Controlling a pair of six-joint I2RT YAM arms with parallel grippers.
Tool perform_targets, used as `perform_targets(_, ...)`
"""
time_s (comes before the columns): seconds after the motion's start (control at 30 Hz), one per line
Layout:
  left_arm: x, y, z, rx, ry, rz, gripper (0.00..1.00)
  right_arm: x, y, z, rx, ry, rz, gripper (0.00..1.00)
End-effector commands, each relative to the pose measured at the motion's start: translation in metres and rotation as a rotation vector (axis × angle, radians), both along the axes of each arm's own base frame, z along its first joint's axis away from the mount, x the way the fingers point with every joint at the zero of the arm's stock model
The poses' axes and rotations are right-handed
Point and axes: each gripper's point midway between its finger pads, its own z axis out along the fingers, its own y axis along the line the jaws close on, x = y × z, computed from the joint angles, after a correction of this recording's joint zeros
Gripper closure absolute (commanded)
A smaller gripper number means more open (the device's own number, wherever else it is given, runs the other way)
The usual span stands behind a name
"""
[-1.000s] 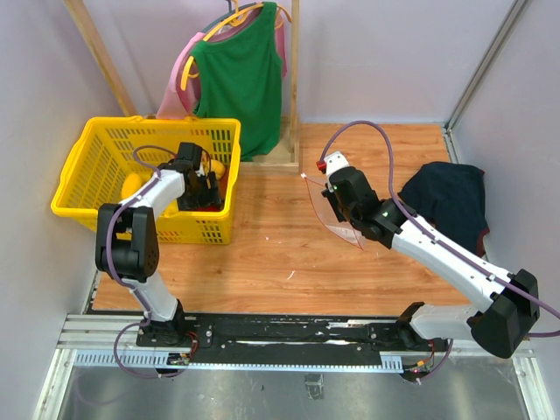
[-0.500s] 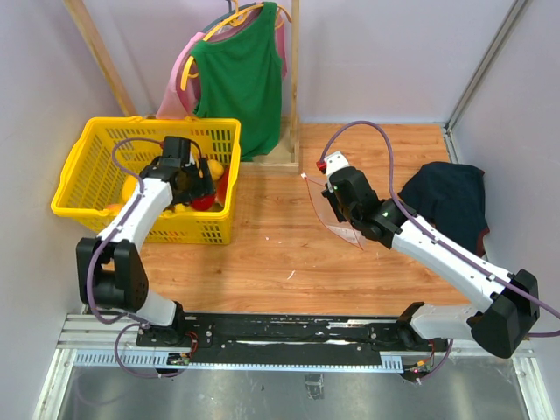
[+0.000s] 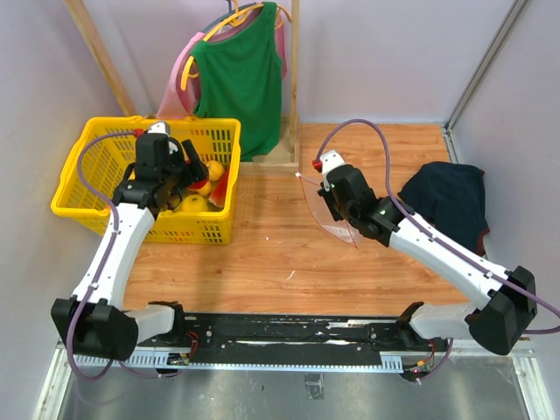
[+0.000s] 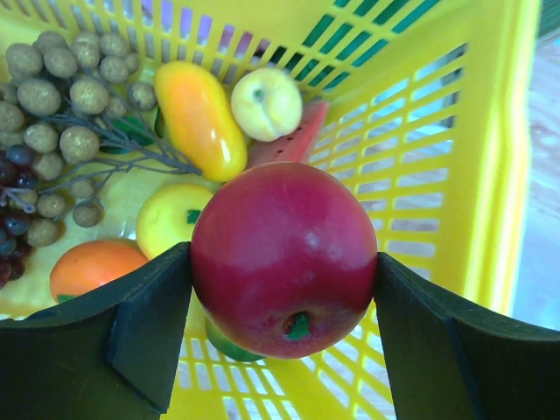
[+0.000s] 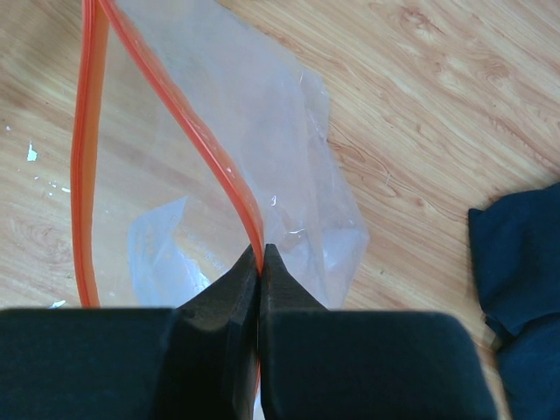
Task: Place the food in the zip-top bag and seal the zipper
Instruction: Pick up the fake fruit from the bin, then place the fake fruit in the zipper food storage bag.
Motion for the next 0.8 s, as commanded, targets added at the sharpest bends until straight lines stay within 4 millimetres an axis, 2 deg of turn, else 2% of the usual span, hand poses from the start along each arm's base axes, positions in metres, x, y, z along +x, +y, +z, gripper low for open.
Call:
perform_targets(0.0, -0.001, -0.013, 0.05, -0.06, -0.154, -0.054, 0.64, 0.003, 0.015, 0.016, 0.06, -0.027, 0.015, 0.99)
perform_targets(0.27, -0.019, -0.058, 0.097, -0.155, -0.285, -0.229, 0.65, 0.004, 0.024, 0.019, 0.089, -0.022, 0.033, 0.99)
perform_targets(0.43, -0.034, -0.095, 0.123, -0.221, -0.361, -0.348, 0.66, 0.004, 0.03, 0.021, 0.111, -0.017, 0.04, 0.99)
perform_targets(0.57, -0.046, -0.126, 0.134, -0.286, -0.4, -0.441, 0.67, 0.004, 0.035, 0.022, 0.129, -0.011, 0.051, 0.99)
perform_targets(0.77, -0.062, -0.177, 0.135, -0.367, -0.426, -0.555, 0.69, 0.003, 0.043, 0.02, 0.155, 0.006, 0.07, 0.99)
